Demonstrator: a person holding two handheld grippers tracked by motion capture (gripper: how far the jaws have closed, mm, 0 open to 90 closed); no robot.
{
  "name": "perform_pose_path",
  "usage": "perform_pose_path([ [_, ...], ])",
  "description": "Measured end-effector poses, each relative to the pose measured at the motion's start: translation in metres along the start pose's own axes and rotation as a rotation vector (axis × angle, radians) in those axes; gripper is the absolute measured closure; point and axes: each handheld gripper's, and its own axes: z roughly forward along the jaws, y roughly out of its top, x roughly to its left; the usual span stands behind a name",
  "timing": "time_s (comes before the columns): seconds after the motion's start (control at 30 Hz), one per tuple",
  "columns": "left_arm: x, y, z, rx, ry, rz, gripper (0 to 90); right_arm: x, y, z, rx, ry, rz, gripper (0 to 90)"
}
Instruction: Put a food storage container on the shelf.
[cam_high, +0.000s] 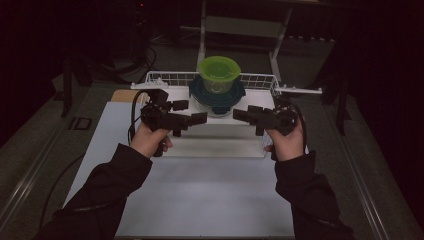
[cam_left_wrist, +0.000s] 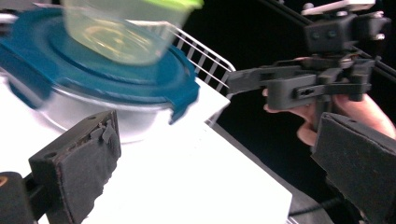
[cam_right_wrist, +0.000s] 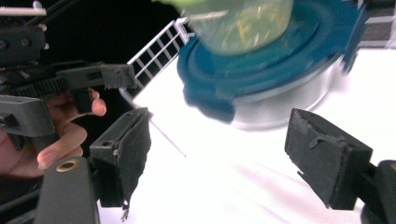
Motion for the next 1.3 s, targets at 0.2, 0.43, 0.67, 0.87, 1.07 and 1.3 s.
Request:
perform_pose_path([
  [0.2, -0.009, -0.026, -0.001, 0.041, -0.006, 0.060, 1.3, 0.001, -0.026, 0.001, 0.011, 0.012, -0.014, 21.0],
  [0.43, -0.014, -0.057, -0.001, 0.074, -0.015, 0.104, 1.3, -0.004, -0.056, 0.005, 0.017, 0.037, -0.023, 21.6],
  [0.67, -0.021, -0.087, -0.001, 0.113, -0.017, 0.163, 1.3, -0.012, -0.086, 0.010, 0.037, 0.022, -0.043, 20.2],
  [0.87, -0.026, -0.103, -0.001, 0.130, -0.039, 0.164, 1.3, -0.020, -0.113, 0.013, 0.059, 0.016, -0.037, 20.4],
  [1.07, -0.026, -0.121, -0.004, 0.138, -0.057, 0.162, 1.3, -0.025, -0.132, 0.008, 0.057, 0.016, -0.034, 20.4],
  [1.3, -0.019, -0.144, -0.005, 0.155, -0.076, 0.142, 1.3, -0.025, -0.153, -0.001, 0.057, 0.011, -0.061, 20.4],
])
